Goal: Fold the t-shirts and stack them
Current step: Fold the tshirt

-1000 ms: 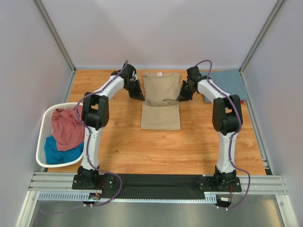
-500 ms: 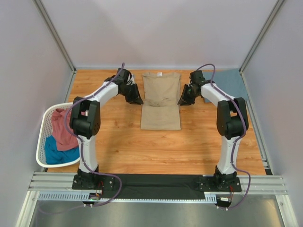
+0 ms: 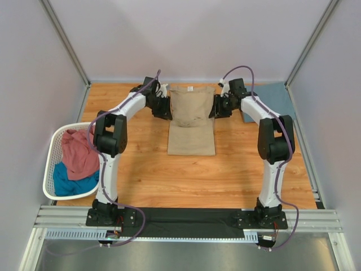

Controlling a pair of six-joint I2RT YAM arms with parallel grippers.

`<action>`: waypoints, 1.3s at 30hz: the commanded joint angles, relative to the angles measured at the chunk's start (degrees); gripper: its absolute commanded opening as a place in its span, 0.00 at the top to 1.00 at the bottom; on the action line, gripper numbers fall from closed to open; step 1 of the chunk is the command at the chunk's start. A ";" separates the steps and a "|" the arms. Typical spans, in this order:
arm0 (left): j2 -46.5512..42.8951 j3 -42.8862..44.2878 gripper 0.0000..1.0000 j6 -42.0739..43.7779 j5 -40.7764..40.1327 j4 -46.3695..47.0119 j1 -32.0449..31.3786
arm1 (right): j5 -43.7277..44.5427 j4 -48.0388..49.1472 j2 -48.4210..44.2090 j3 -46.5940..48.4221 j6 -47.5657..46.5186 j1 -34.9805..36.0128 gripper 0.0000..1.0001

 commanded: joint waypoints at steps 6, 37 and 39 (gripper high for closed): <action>4.26 6.28 0.58 8.75 4.80 -1.70 0.60 | -7.25 -4.85 8.67 12.84 -11.83 -1.36 0.58; 6.11 6.11 0.62 11.48 9.81 1.29 0.60 | -11.57 -6.18 13.43 16.19 -15.62 -2.77 0.66; 6.38 6.19 0.62 11.48 9.73 0.94 0.60 | -11.74 -6.53 13.69 16.54 -15.62 -2.77 0.65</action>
